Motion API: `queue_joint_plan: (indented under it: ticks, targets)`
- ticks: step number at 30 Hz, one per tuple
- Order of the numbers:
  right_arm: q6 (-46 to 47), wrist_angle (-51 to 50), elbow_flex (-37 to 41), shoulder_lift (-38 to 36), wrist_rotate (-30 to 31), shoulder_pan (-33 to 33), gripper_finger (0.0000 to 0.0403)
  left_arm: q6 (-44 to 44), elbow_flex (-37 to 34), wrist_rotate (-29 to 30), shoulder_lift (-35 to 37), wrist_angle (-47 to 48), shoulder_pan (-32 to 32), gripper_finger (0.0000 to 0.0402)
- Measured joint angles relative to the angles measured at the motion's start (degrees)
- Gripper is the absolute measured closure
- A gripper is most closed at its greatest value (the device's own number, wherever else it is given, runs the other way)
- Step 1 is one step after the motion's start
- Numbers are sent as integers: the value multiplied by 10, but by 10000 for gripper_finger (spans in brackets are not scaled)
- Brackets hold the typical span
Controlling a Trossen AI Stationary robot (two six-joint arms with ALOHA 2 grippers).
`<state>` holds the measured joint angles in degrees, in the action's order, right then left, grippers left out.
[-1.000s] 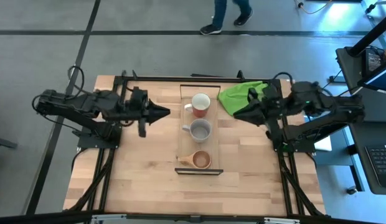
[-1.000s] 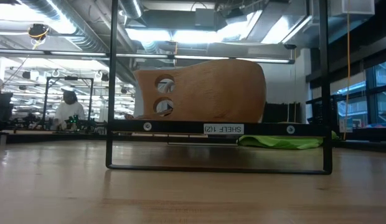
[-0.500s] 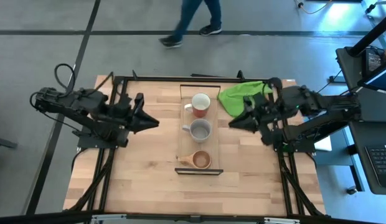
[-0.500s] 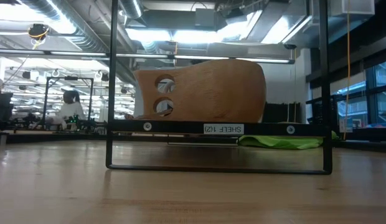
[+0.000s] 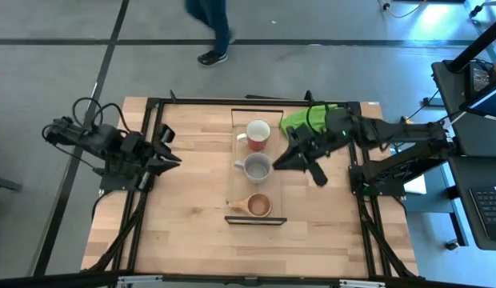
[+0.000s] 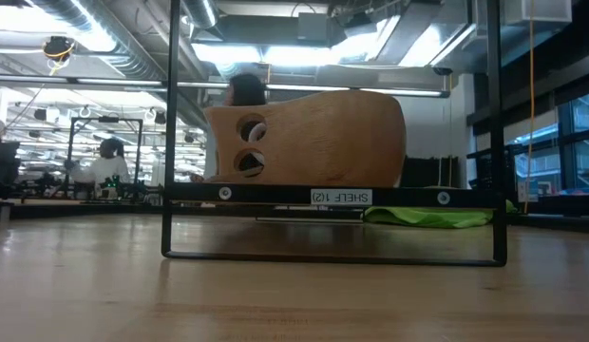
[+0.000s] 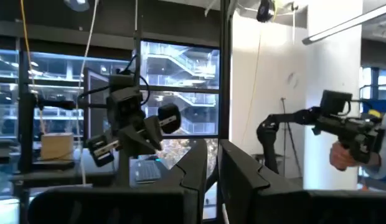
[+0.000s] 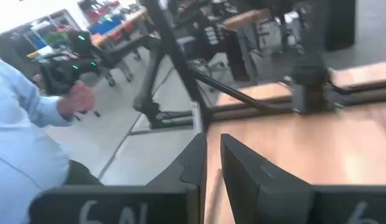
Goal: Stack small to large cups/mugs on shelf
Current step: Return to Home Position
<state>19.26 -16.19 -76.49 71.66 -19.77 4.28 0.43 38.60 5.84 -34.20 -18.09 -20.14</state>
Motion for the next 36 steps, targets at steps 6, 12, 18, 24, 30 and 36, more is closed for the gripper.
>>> queue_joint_plan:
  ticks: [6, 12, 18, 24, 30, 36]
  targets:
    - [-42, -68, 0, -18, -90, -93, 353, -17, -1, -40, 72, 130, 65, 366]
    - [-73, -127, 5, -49, -116, -171, 353, -40, -1, -31, 158, 255, 92, 367]
    - [-3, 44, 163, -160, -132, -204, 353, -58, -1, -20, 219, 268, 95, 367]
    - [110, 307, 376, -273, -107, -187, 353, -45, -45, -21, 202, 152, 95, 367]
    - [138, 414, 475, -336, -77, -172, 353, -70, -160, -8, 188, -15, 95, 367]
    - [141, 417, 512, -371, -53, -170, 353, -98, -230, 5, 189, -96, 95, 367]
